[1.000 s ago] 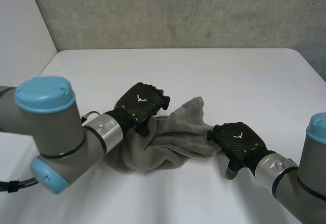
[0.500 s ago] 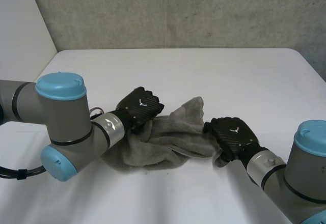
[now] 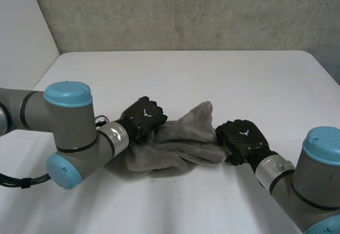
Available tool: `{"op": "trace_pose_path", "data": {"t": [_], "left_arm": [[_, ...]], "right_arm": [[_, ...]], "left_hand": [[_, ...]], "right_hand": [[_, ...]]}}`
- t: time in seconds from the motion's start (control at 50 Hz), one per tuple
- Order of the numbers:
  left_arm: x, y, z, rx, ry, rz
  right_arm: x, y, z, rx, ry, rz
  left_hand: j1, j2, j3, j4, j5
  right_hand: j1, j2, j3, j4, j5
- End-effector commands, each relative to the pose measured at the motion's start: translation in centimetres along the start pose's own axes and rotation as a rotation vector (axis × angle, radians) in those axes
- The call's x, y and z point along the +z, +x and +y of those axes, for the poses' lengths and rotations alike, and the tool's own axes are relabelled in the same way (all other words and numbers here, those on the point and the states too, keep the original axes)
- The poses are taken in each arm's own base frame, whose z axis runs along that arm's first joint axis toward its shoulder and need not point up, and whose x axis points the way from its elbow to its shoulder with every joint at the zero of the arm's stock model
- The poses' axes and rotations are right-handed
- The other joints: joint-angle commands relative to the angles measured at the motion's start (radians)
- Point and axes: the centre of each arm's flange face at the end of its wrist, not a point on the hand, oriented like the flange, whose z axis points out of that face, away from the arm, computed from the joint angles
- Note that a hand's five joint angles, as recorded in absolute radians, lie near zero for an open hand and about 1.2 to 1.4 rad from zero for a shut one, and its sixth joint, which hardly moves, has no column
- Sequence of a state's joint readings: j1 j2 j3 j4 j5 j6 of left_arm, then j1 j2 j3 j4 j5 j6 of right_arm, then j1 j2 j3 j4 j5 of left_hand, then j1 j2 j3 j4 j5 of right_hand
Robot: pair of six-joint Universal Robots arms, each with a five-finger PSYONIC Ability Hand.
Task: Fold the towel.
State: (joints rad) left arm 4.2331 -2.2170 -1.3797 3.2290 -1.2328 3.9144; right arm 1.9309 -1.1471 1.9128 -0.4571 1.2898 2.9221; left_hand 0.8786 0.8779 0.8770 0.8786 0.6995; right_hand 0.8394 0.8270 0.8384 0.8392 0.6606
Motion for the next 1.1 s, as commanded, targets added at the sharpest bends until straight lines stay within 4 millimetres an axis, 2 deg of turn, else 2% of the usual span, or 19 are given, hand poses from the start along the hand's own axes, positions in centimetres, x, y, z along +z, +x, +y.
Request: {"op": "trace_pose_path", "data": {"t": [0.02, 0.14, 0.2, 0.22, 0.26, 0.36, 0.44, 0.52, 0.56, 0.58, 0.62, 0.68, 0.72, 0.76, 0.84, 0.9, 0.94, 0.98, 1.1], "left_arm": [[0.0, -1.1, 0.7, 0.019, -0.042, -0.051], [0.0, -2.3, 1.4, 0.049, -0.095, -0.117], [0.0, -2.3, 1.6, 0.054, -0.111, -0.127], [0.0, -2.5, 1.7, 0.053, -0.115, -0.133], [0.0, -2.7, 1.9, 0.051, -0.121, -0.138], [-0.3, -4.2, 1.1, 0.053, -0.102, -0.190], [-1.2, -6.1, -0.4, 0.056, -0.080, -0.268], [-2.7, -9.5, -3.8, 0.012, 0.013, -0.422], [-3.5, -10.9, -5.3, -0.024, 0.058, -0.482], [-4.4, -12.2, -6.7, -0.065, 0.104, -0.534], [-5.4, -13.3, -8.0, -0.113, 0.147, -0.580], [-7.3, -15.3, -10.0, -0.211, 0.227, -0.662], [-8.2, -16.1, -10.8, -0.259, 0.261, -0.695], [-10.7, -17.4, -13.0, -0.337, 0.353, -0.750], [-13.2, -18.1, -14.9, -0.393, 0.442, -0.783], [-15.1, -18.3, -16.4, -0.440, 0.519, -0.790], [-16.0, -18.3, -17.0, -0.458, 0.546, -0.791], [-18.0, -18.2, -18.2, -0.471, 0.592, -0.795], [-20.6, -18.1, -19.7, -0.460, 0.633, -0.811]], "right_arm": [[0.3, -0.1, 0.4, 0.002, -0.011, -0.007], [0.4, -0.8, 0.5, -0.002, -0.011, -0.025], [0.4, -1.0, 0.5, -0.005, -0.009, -0.029], [0.4, -1.0, 0.4, -0.005, -0.008, -0.027], [0.4, -0.8, 0.3, -0.007, -0.002, -0.020], [0.5, 0.5, -1.0, -0.021, 0.034, 0.060], [0.3, 1.8, -4.3, -0.041, 0.125, 0.130], [0.3, 4.0, -6.7, -0.056, 0.192, 0.194], [0.1, 6.9, -9.6, -0.079, 0.272, 0.276], [0.1, 6.9, -9.7, -0.079, 0.273, 0.276], [-1.3, 8.8, -13.9, -0.105, 0.350, 0.331], [-2.0, 9.5, -15.8, -0.115, 0.373, 0.345], [-3.3, 10.7, -18.9, -0.127, 0.389, 0.362], [-3.7, 10.6, -20.2, -0.130, 0.392, 0.350], [-5.4, 10.4, -24.1, -0.142, 0.413, 0.332], [-6.1, 10.5, -25.4, -0.147, 0.429, 0.335], [-7.6, 10.4, -28.0, -0.165, 0.474, 0.345], [-8.4, 10.4, -29.2, -0.174, 0.487, 0.351], [-11.9, 9.9, -33.3, -0.251, 0.524, 0.379]], "left_hand": [[0.189, 0.190, 0.191, 0.189, 0.194], [0.192, 0.193, 0.194, 0.192, 0.197], [0.263, 0.263, 0.264, 0.263, 0.267], [0.364, 0.365, 0.366, 0.364, 0.369], [0.506, 0.507, 0.508, 0.506, 0.511], [0.518, 0.518, 0.519, 0.518, 0.522], [0.518, 0.518, 0.519, 0.518, 0.522], [0.518, 0.518, 0.519, 0.518, 0.522], [0.518, 0.518, 0.519, 0.518, 0.522], [0.518, 0.518, 0.519, 0.518, 0.522], [0.518, 0.518, 0.519, 0.518, 0.522], [0.518, 0.518, 0.519, 0.518, 0.522], [0.518, 0.518, 0.519, 0.518, 0.522], [0.518, 0.518, 0.519, 0.518, 0.522], [0.518, 0.518, 0.519, 0.518, 0.522], [0.518, 0.518, 0.519, 0.518, 0.522], [0.518, 0.518, 0.519, 0.518, 0.522], [0.518, 0.518, 0.519, 0.518, 0.522], [0.518, 0.518, 0.519, 0.518, 0.522]], "right_hand": [[-0.006, 0.007, -0.005, -0.006, -0.001], [-0.070, -0.058, -0.069, -0.070, -0.066], [0.123, 0.136, 0.124, 0.124, 0.128], [0.391, 0.403, 0.392, 0.391, 0.395], [0.555, 0.568, 0.556, 0.555, 0.560], [0.557, 0.569, 0.558, 0.557, 0.561], [0.557, 0.569, 0.558, 0.557, 0.561], [0.557, 0.569, 0.558, 0.557, 0.561], [0.557, 0.569, 0.558, 0.557, 0.561], [0.557, 0.569, 0.558, 0.557, 0.561], [0.557, 0.569, 0.558, 0.557, 0.561], [0.557, 0.569, 0.558, 0.557, 0.561], [0.557, 0.569, 0.558, 0.557, 0.561], [0.557, 0.569, 0.558, 0.557, 0.561], [0.557, 0.569, 0.558, 0.557, 0.561], [0.557, 0.569, 0.558, 0.557, 0.561], [0.557, 0.569, 0.558, 0.557, 0.561], [0.557, 0.569, 0.558, 0.557, 0.561], [0.557, 0.569, 0.558, 0.557, 0.561]]}}
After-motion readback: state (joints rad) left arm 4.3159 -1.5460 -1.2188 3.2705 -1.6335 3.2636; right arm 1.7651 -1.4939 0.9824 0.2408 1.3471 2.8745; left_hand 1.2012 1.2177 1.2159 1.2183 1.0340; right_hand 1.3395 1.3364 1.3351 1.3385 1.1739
